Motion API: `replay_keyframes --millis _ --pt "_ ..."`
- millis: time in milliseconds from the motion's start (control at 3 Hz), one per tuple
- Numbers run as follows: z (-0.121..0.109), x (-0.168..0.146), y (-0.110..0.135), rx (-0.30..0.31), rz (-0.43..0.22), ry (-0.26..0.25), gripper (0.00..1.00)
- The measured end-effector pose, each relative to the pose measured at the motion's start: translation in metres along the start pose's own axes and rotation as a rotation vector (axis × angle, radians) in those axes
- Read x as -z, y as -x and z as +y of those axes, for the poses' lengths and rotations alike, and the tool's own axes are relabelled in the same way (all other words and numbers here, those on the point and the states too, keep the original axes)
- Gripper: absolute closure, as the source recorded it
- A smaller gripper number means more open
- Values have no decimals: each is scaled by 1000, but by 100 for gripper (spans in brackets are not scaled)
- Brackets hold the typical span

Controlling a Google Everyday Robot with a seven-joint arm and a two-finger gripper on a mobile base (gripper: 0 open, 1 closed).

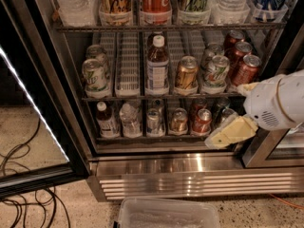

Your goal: Pick coke can from middle shelf of fridge

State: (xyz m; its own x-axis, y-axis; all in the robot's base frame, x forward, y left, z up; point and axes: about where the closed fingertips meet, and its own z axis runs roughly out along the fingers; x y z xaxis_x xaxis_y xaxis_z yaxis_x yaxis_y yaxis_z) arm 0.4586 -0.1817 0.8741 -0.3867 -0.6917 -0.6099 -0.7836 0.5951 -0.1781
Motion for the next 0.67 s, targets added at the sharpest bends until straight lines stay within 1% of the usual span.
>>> replay_keyframes --millis 333,667 --pt "7 -33 -9 -84 -135 -10 0" --pt "4 -50 -18 -164 -241 -82 0"
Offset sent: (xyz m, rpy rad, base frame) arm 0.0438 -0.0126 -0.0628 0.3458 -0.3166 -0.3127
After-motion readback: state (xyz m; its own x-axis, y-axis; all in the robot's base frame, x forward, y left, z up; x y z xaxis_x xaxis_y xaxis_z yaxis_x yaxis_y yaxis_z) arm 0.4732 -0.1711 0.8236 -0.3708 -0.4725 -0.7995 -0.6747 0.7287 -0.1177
